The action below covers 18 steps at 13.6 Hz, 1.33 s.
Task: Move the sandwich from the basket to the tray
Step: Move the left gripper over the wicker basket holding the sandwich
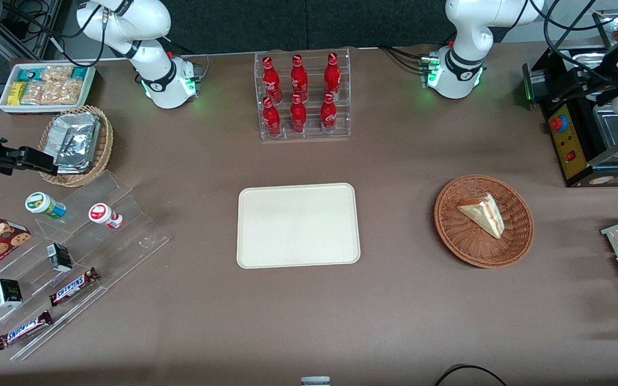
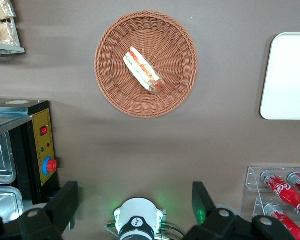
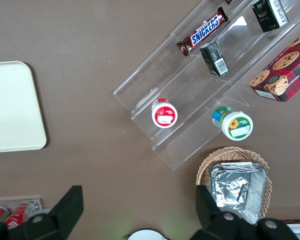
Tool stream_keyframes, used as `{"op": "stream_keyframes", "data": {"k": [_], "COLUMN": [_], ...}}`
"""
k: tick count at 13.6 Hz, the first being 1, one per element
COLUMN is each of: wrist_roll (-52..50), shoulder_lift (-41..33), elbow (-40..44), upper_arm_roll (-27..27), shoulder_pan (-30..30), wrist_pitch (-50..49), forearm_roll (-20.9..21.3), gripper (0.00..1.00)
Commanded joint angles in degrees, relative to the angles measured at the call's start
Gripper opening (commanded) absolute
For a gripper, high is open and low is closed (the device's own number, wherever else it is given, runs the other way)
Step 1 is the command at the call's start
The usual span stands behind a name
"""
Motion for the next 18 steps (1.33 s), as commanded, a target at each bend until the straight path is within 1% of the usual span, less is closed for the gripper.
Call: {"op": "stream_keyframes", "data": {"k": [1, 4, 5, 6, 7, 10, 13, 14, 16, 18], "wrist_roll": [1.05, 0.01, -1.65, -6.11, -10.68, -21.05, -37.83, -41.62, -47.87, -50.53], "shoulder_lift": [0.38, 3.17, 4.32, 5.72, 7.12, 7.14, 7.75, 7.84, 8.54, 8.81], "elbow": [1.32, 1.85, 1.41, 1.15, 0.36, -7.18, -15.78, -18.86, -24.76, -31.17], "upper_arm_roll": [-0.1, 0.07, 0.07, 0.07, 0.16, 0.51, 1.22, 1.3, 1.22, 1.22], "shoulder_pan": [-0.08, 0.1, 0.27, 0.27, 0.27, 0.45, 0.28, 0.27, 0.19, -0.08], "wrist_pitch": [-0.2, 0.06, 0.33, 0.68, 2.51, 12.25, 23.84, 28.06, 36.23, 44.85], "forearm_roll": [0.31, 0.66, 2.32, 3.9, 4.26, 4.27, 4.0, 3.57, 3.74, 3.74], "gripper": [1.0, 1.0, 1.0, 1.0, 1.0, 1.0, 1.0, 1.0, 1.0, 1.0]}}
